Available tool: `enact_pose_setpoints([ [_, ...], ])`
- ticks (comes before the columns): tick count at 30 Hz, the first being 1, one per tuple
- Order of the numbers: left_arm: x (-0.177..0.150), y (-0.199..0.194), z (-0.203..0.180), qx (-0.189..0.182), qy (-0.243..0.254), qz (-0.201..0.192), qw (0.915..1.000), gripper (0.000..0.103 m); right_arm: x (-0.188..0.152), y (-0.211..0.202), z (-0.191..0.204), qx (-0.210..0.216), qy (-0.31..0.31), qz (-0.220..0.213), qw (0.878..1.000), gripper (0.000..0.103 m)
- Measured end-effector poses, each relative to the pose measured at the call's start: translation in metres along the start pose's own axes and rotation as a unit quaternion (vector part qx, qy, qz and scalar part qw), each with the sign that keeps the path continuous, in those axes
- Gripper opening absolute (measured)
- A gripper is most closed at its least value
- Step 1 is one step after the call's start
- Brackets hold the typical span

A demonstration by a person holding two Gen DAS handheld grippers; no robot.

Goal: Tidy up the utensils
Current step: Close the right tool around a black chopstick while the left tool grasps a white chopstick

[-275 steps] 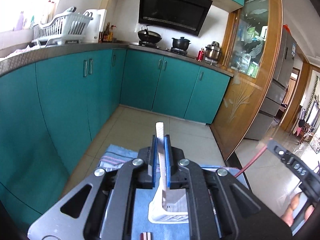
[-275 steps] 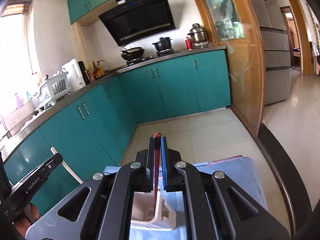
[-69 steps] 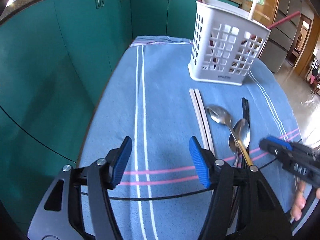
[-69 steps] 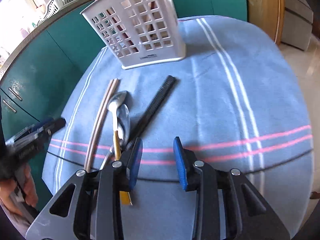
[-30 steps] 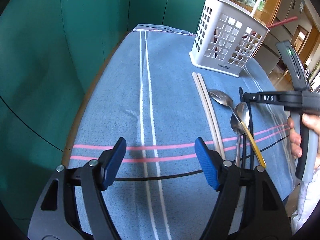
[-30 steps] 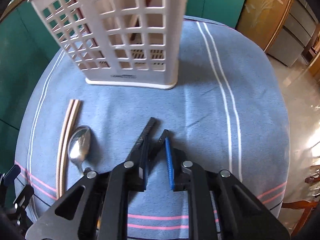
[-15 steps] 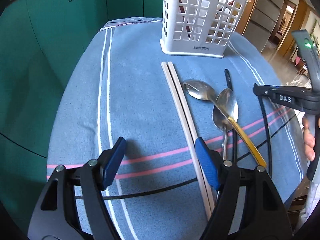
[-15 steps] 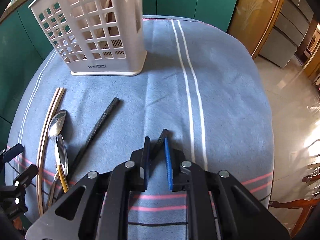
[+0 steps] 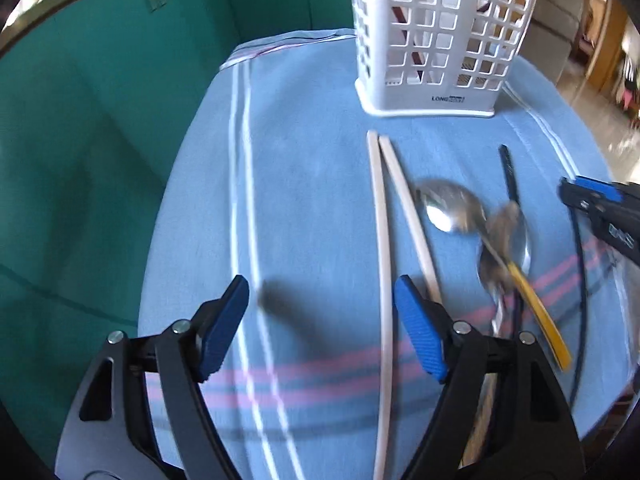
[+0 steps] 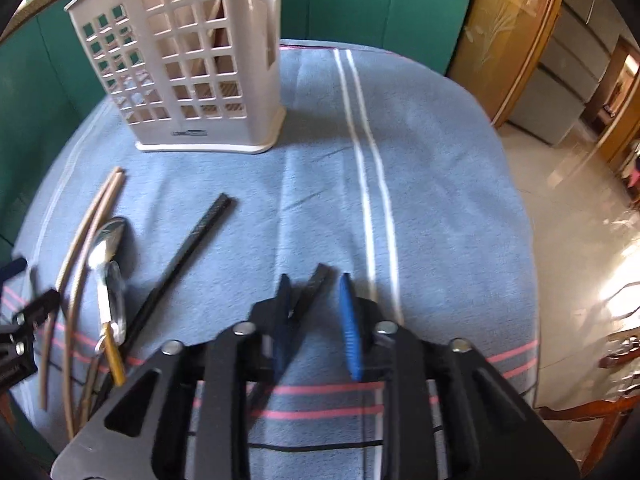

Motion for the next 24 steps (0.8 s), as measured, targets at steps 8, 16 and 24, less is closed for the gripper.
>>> enact_pose_setpoints([
  [8,0.014,0.001,0.010,-0.040,-0.044,0.013,0.9982,0.013,-0.001,-0.002,0.005,0.034,0.001,-0.012,0.999,0.015],
  [16,-0.024,-0.017,0.018,-0.052,-0.055,0.021,0.9969,0.008,-0.006,-0.006,0.006,0.054,-0.004,-0.004,0.999,0.014],
  [24,0.005,0.000,0.020,-0.021,-0.034,0.043,0.9983,0.042,0.003,0.003,0.002,0.056,0.016,0.023,0.998,0.018],
])
Point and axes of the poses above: each gripper's, at about its wrist camera, not at the fingertips, and y roughly the way its jaws point, z to its left, x to its top, the point moved 10 cm from there along y, roughly the way its jaws point, and after that the axes turned 2 degrees about -x, right-handed, at the moved point
